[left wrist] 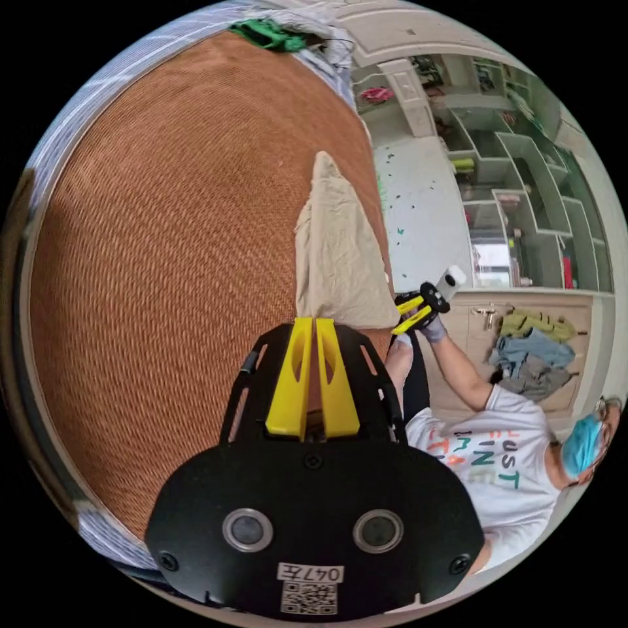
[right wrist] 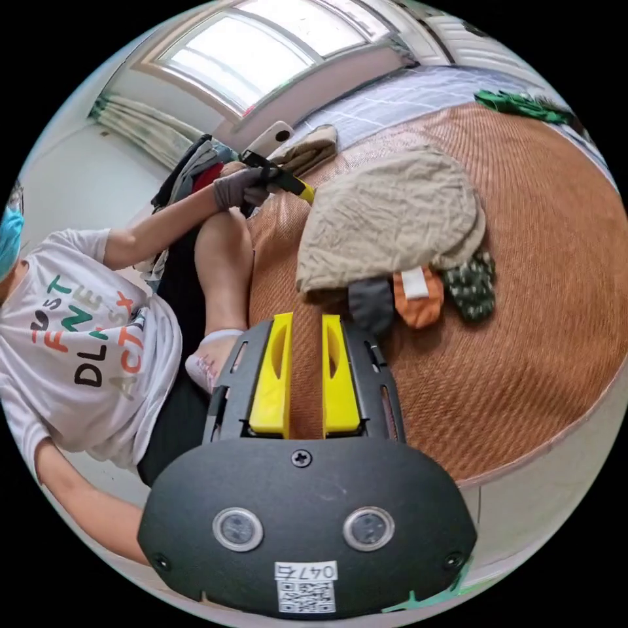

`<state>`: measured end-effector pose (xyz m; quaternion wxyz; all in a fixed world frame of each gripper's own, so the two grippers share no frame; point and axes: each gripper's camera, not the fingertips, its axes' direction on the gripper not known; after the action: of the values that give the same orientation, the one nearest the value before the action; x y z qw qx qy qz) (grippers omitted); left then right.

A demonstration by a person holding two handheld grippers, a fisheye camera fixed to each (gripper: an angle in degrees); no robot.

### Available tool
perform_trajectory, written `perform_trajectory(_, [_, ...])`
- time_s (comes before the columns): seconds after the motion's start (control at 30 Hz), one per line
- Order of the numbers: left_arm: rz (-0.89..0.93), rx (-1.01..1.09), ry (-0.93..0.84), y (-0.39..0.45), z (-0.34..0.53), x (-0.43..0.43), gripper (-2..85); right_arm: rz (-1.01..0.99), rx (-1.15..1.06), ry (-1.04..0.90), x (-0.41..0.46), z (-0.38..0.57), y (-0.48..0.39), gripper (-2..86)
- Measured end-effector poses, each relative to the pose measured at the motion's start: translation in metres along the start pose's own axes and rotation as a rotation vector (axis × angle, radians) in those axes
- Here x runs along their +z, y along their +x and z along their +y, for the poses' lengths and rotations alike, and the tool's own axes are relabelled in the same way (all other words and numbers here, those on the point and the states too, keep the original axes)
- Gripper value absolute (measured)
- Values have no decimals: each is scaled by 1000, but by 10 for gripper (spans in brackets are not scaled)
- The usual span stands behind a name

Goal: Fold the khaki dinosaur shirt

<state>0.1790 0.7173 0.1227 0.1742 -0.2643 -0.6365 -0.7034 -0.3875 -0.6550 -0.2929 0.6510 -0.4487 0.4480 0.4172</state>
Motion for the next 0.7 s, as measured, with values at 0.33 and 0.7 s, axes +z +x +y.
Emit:
perform_trajectory(0.33, [-42, -119, 26, 50, -6, -71, -10, 267, 76, 250, -61, -18, -106, -2])
perform_trajectory(0.7, [-38, 266, 191, 167, -81, -98, -10, 393, 65, 46, 5, -123, -131, -11])
